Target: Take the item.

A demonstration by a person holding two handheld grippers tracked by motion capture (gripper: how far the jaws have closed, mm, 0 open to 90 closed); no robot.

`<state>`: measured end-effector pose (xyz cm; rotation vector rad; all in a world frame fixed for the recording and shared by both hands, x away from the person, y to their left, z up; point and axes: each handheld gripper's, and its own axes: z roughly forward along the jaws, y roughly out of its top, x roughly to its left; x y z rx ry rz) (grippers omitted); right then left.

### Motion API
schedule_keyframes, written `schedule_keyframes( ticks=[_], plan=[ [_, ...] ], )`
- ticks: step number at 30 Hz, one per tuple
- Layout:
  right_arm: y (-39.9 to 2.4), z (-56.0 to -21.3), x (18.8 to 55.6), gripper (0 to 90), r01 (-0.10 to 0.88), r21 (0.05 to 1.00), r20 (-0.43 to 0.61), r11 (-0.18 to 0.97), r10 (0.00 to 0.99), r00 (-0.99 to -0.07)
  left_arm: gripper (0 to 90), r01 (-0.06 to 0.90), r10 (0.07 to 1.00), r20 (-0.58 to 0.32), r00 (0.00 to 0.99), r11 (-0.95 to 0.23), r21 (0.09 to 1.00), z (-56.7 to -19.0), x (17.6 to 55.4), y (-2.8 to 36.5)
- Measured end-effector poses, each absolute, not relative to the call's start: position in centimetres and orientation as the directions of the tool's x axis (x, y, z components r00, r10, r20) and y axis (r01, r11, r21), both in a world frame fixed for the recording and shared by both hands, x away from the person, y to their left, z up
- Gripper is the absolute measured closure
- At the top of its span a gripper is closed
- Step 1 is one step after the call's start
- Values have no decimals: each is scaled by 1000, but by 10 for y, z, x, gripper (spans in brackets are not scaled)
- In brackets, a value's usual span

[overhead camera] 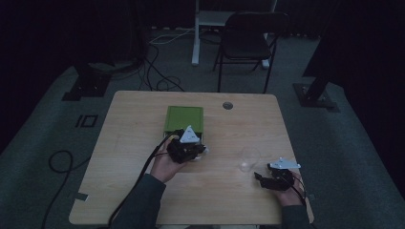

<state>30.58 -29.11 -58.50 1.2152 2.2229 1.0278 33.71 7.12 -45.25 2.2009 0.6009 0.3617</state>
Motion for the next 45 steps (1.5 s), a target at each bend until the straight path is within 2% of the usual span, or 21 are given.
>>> schedule_keyframes(
  ticks=[3,14,45],
  plan=[
    [-292,-585,307,281,542,764,-3,351,841,-541,884,300,517,35,855,-549,780,-452,340,63],
    [-292,-585,308,280,542,764,-2,351,840,-542,884,280,484,35,874,-562,778,-450,343,41],
    [-293,-585,307,280,544,763,-2,349,843,-538,884,255,469,45,882,-555,792,-434,364,15]
  ],
)
